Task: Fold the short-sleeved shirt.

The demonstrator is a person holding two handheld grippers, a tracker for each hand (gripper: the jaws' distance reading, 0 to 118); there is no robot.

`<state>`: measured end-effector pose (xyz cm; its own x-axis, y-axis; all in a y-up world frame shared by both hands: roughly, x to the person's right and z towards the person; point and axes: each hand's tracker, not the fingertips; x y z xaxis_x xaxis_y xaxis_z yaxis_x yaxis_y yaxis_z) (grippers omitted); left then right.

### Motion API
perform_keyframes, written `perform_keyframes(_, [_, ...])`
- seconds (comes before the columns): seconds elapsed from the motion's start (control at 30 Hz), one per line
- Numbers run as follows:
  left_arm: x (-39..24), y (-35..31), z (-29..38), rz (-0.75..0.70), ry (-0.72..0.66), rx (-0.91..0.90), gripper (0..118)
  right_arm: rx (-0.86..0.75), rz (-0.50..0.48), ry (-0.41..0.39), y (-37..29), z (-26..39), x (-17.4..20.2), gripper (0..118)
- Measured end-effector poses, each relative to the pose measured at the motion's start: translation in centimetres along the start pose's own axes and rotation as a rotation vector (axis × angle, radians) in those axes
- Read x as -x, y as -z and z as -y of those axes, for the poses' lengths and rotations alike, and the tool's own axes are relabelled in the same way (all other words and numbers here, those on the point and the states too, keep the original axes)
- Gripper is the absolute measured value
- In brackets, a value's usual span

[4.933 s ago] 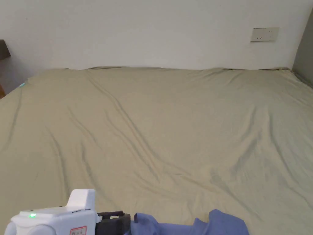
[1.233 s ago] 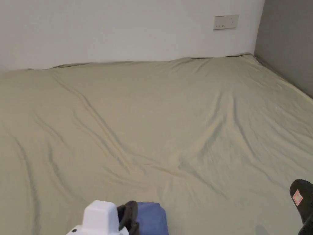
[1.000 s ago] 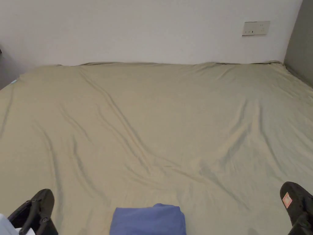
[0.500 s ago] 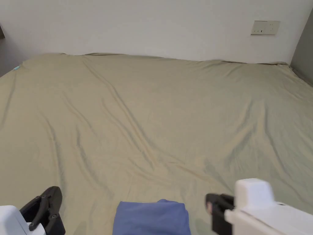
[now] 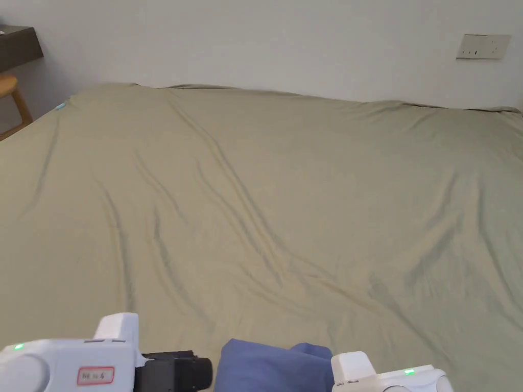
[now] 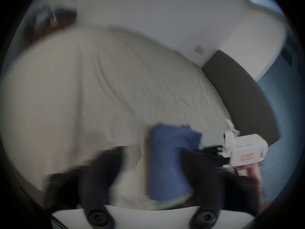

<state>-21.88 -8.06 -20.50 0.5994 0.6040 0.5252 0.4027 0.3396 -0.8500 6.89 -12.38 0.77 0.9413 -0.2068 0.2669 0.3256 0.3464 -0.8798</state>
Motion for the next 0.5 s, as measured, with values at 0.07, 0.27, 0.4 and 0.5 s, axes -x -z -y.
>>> perform_keyframes(0.07, [3.4,3.4,-0.4,0.147,-0.099,0.245,112,-0.016,0.009,-0.001,-0.1,0.4,0.4,2])
perform_keyframes(0.27, [4.7,8.6,0.8,0.364,-0.213,0.257,107,-0.044,-0.005,0.022,-0.1,1.0,0.0,2])
perform_keyframes(0.4, [4.2,11.1,0.9,0.497,-0.334,0.284,106,-0.087,-0.032,0.067,-0.3,1.8,-0.6,2])
perform_keyframes(0.5, [3.6,11.2,0.7,0.466,-0.326,0.280,53,-0.138,-0.059,0.116,-0.9,2.7,-1.3,2])
